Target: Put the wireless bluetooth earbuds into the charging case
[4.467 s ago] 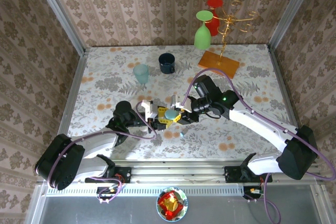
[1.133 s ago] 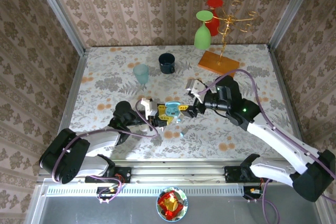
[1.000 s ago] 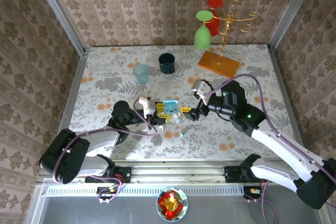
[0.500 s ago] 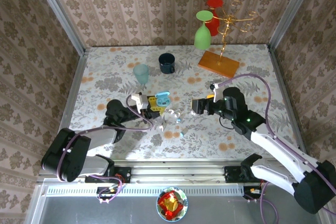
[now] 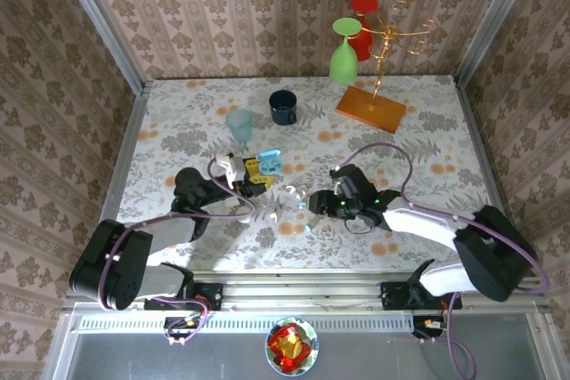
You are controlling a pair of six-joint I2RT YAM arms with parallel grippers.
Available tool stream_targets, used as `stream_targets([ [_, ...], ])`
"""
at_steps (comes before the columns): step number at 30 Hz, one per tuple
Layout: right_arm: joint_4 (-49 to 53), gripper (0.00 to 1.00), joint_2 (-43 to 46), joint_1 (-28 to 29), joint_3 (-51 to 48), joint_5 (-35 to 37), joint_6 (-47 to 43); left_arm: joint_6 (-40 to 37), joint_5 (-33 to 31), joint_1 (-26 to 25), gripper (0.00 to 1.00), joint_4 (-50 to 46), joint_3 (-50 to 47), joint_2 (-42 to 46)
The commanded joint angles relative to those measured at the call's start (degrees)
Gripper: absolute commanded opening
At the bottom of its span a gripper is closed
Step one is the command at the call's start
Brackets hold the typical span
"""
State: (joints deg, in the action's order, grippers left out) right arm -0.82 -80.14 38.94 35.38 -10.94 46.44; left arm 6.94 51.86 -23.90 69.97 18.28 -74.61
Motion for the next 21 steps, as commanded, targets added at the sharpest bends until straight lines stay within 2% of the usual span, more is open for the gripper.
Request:
stream_targets([
  [1,-4.6,0.53,-5.2,1.9,2.9,0.9,4.3,1.0,0.4,0.4,0.27,2.5,-0.5,1.3],
  [5,-5.9,0.48,-10.4,1.9,4.7,1.0,5.0,1.3,0.9,0.4,0.27,2.6,-0.4,1.0],
  [9,-5.1,0.47,-14.7,1.9,7.5,-0.2,4.3,1.8,1.0,0.4,0.28,3.0,-0.3,0.9],
  [21,-1.7,0.46,-18.6,-0.2,12.0,1.4,0.7,1.5,0.5,0.5,0.27,2.9,-1.5,2.5],
])
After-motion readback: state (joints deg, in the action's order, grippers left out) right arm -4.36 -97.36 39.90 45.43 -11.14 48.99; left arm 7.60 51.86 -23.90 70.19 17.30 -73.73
